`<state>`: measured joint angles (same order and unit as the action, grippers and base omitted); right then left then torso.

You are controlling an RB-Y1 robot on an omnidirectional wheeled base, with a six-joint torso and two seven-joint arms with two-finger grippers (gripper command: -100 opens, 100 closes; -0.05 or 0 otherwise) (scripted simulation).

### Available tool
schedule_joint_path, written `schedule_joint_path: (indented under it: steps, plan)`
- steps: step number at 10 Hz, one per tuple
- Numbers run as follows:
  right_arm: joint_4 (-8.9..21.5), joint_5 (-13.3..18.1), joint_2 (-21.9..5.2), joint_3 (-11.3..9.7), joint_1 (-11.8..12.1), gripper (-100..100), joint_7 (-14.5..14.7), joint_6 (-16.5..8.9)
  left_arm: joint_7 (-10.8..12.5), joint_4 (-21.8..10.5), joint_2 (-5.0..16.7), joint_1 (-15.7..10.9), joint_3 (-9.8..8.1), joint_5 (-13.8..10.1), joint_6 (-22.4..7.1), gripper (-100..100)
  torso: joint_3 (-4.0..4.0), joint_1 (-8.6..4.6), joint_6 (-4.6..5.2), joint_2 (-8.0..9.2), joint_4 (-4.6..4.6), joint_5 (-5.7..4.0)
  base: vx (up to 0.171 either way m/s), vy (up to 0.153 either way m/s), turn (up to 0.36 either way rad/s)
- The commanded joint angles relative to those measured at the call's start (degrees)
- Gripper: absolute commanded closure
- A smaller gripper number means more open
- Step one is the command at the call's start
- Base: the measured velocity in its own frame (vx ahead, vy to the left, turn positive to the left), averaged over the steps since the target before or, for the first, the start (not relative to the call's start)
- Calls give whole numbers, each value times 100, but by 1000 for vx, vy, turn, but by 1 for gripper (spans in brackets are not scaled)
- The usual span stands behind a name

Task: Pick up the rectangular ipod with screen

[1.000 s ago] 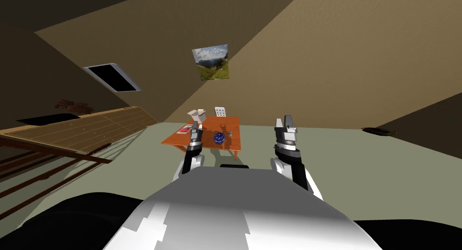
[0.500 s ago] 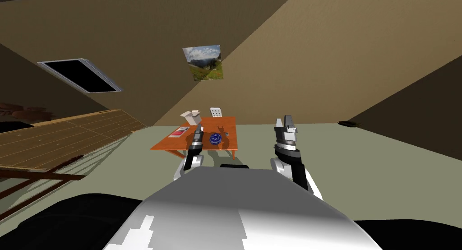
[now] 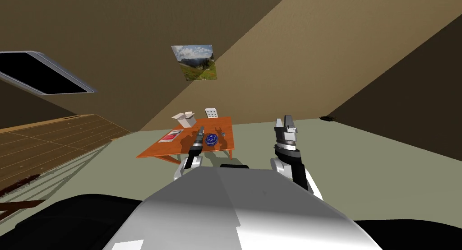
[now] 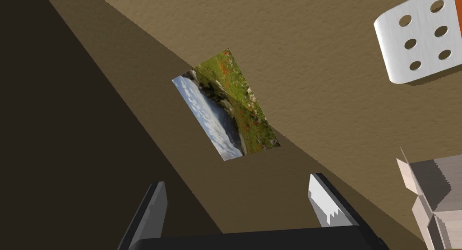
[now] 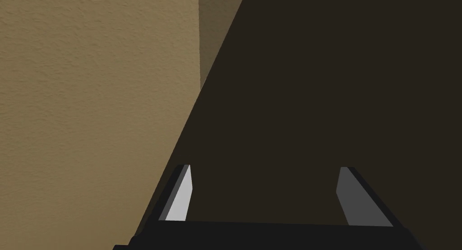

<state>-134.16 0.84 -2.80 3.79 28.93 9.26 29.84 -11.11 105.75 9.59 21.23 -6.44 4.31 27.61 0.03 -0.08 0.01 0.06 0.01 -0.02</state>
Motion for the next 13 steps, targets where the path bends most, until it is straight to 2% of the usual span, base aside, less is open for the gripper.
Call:
schedule_joint_path:
  steps: [1, 6, 7, 12, 13]
  plan:
    - [0, 0, 0, 0, 0, 0, 0, 0, -24, -188, 66, -35, -40, 33, -31, -100, 0, 0, 0, 0, 0, 0, -9, -18, -106]
    - [0, 0, 0, 1, 1, 0, 0, 0, -200, -979, 362, -294, -167, 309, -185, -100, 0, 2, -5, 0, 0, 0, -10, -27, -161]
    - [0, 0, 0, 0, 0, 0, 0, 0, -200, -1074, 362, -294, -167, 309, -185, -100, 0, 0, -1, 0, 0, -1, -5, -26, -102]
    - [0, 0, 0, 1, 1, 0, 0, 0, -341, -1986, 668, -582, -255, 607, -374, -100, 1, 1, -5, 1, 0, 0, -9, -31, -170]
    - [0, 0, 0, 0, 0, 0, 0, 0, -341, -2117, 668, -582, -255, 607, -374, -100, 0, 1, -2, 0, 0, 0, -4, -22, -93]
